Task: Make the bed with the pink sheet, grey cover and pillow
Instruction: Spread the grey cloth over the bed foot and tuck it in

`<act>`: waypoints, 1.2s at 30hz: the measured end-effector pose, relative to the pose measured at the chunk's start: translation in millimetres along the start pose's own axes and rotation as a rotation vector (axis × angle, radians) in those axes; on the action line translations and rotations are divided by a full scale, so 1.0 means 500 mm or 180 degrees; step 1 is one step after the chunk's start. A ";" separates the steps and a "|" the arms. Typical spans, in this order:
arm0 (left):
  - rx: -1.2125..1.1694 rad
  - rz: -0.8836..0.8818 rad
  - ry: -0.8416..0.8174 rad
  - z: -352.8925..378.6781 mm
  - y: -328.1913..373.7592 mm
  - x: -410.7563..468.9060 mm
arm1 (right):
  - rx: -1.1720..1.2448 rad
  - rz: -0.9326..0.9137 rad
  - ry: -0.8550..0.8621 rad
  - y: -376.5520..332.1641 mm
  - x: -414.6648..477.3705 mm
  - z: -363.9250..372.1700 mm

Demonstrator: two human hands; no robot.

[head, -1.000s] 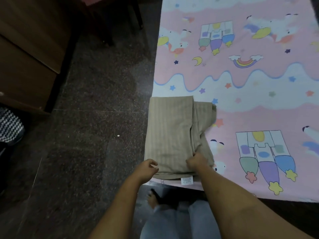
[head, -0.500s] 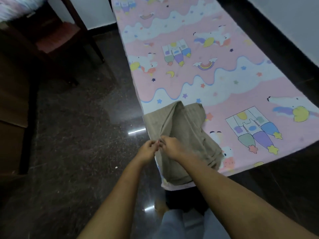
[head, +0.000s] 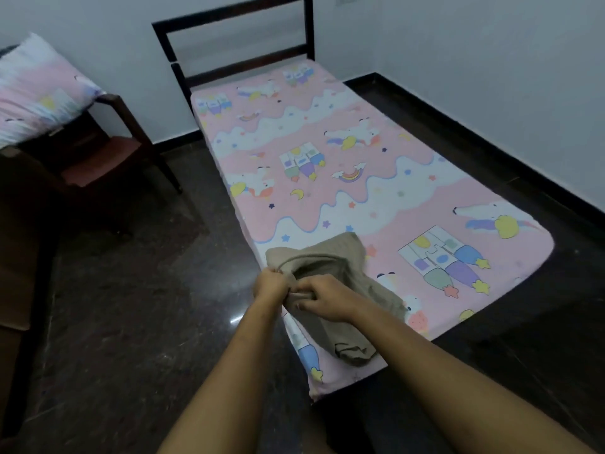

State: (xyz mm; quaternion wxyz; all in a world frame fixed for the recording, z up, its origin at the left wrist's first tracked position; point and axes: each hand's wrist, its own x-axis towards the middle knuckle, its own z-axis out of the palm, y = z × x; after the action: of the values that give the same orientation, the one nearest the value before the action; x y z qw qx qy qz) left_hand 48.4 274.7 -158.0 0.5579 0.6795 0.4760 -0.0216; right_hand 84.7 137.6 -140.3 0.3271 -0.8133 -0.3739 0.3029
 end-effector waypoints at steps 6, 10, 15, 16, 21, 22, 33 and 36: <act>-0.1304 0.0079 -0.0394 0.023 0.146 -0.144 | 0.1408 0.0008 0.1009 -0.017 -0.056 -0.099; -0.1498 0.0746 -0.0847 0.019 0.237 -0.240 | 0.1554 -0.0228 0.1406 -0.039 -0.107 -0.176; -0.1298 0.2012 -0.1066 -0.027 0.353 -0.396 | 0.0258 0.0124 0.2562 -0.044 -0.162 -0.230; -0.1260 0.2279 -0.1209 -0.040 0.370 -0.423 | 0.0159 0.0265 0.2665 -0.045 -0.172 -0.237; -0.1619 0.2794 -0.1297 -0.107 0.431 -0.496 | 0.0091 0.0832 0.2041 -0.031 -0.232 -0.231; -0.1759 0.2798 -0.1211 -0.121 0.437 -0.497 | 0.0165 0.0937 0.2025 -0.024 -0.243 -0.222; -0.3064 0.2292 -0.0334 -0.271 0.522 -0.427 | -0.0004 0.2143 0.2028 0.069 -0.295 -0.170; -0.3125 0.2023 0.0074 -0.287 0.554 -0.377 | 0.0163 0.2006 0.2281 -0.005 -0.220 -0.207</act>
State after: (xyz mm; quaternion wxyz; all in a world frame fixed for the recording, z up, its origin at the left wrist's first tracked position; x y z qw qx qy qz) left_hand 59.3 289.9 206.0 0.7813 0.4510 0.2092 0.3774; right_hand 100.7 18.5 -48.9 0.3476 -0.9320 0.0348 0.0970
